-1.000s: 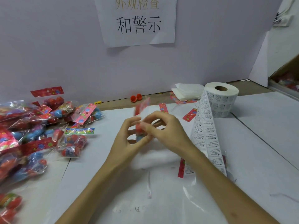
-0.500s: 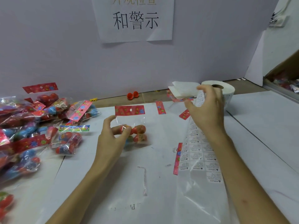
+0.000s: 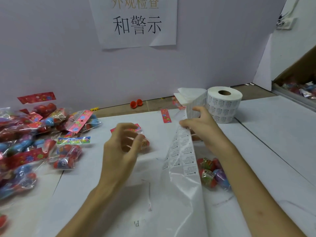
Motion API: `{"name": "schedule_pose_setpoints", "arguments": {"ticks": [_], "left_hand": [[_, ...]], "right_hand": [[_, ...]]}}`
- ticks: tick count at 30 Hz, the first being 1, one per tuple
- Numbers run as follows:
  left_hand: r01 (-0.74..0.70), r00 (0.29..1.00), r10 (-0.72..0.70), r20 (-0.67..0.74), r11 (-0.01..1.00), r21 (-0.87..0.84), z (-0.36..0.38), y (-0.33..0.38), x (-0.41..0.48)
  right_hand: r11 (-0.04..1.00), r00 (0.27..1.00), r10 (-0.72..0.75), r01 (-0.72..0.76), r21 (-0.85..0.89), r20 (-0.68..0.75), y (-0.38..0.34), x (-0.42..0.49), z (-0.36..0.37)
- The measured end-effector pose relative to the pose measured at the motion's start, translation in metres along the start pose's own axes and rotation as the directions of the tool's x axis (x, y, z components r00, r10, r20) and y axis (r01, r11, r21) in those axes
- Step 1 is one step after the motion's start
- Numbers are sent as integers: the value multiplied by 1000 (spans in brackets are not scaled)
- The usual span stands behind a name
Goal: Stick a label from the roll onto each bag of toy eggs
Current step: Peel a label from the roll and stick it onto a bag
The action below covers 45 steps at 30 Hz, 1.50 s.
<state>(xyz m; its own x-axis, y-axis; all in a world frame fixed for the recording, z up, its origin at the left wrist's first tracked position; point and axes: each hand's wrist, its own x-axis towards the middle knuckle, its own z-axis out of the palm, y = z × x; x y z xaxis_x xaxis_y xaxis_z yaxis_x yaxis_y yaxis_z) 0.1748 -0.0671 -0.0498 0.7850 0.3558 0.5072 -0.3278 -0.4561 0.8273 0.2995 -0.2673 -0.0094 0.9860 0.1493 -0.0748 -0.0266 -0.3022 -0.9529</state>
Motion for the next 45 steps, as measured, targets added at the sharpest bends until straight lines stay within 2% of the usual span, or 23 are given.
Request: {"name": "schedule_pose_setpoints", "arguments": {"ticks": [2, 4, 8, 9, 11, 13, 16, 18, 19, 21, 23, 25, 27, 30, 34, 40, 45], "left_hand": [[81, 990, -72, 120, 994, -72, 6, 6, -3], [190, 961, -164, 221, 977, -102, 11, 11, -6], [413, 874, -360, 327, 904, -110, 15, 18, -10], [487, 837, -415, 357, 862, -140, 16, 20, -11], [646, 739, -496, 456, 713, -271, 17, 23, -10], [727, 676, -521, 521, 585, -358, 18, 23, -10], [711, 698, -544, 465, 605, -359, 20, 21, -14], [693, 718, -552, 425, 624, -360, 22, 19, -15], [688, 723, -550, 417, 623, -372, 22, 18, -15], [682, 730, -544, 413, 619, -390, 22, 18, -15], [682, 730, -539, 419, 605, -410, 21, 18, -16], [688, 726, -537, 431, 581, -435, 21, 20, -16], [691, 723, -531, 441, 565, -452, 19, 21, -15], [683, 730, -519, 444, 542, -490, 15, 22, -13], [678, 733, -512, 447, 509, -530, 13, 23, -12], [646, 762, -505, 406, 550, -529, 15, 22, -12], [636, 769, -510, 386, 549, -542, 15, 21, -13]], "right_hand": [[996, 999, -26, 28, 83, -29, -1, -1, 1], [967, 997, -46, 62, 246, -69, -3, -3, 1], [864, 994, -60, 100, 493, -95, -6, -4, -1], [839, 994, -65, 103, 534, -89, -7, -4, -1], [796, 994, -83, 105, 596, -65, -8, -5, 2], [789, 993, -111, 115, 604, -44, -8, -8, 6], [849, 990, -124, 140, 509, -65, -8, -10, 11], [921, 970, -170, 219, 322, -172, -6, -10, 11], [940, 934, -250, 297, 167, -253, -5, -11, 10], [876, 818, -473, 477, -72, -328, -8, -15, 8], [776, 740, -626, 623, -100, -246, -14, -23, 4], [709, 705, -706, 702, -69, -77, -18, -31, 3], [647, 657, -749, 754, -115, 87, -21, -36, 4], [638, 656, -696, 751, -168, 290, -21, -40, 5], [689, 693, -589, 700, -188, 416, -20, -40, 0], [649, 713, -526, 689, -323, 463, -19, -40, 7], [594, 689, -545, 719, -360, 477, -14, -38, 12]]}}
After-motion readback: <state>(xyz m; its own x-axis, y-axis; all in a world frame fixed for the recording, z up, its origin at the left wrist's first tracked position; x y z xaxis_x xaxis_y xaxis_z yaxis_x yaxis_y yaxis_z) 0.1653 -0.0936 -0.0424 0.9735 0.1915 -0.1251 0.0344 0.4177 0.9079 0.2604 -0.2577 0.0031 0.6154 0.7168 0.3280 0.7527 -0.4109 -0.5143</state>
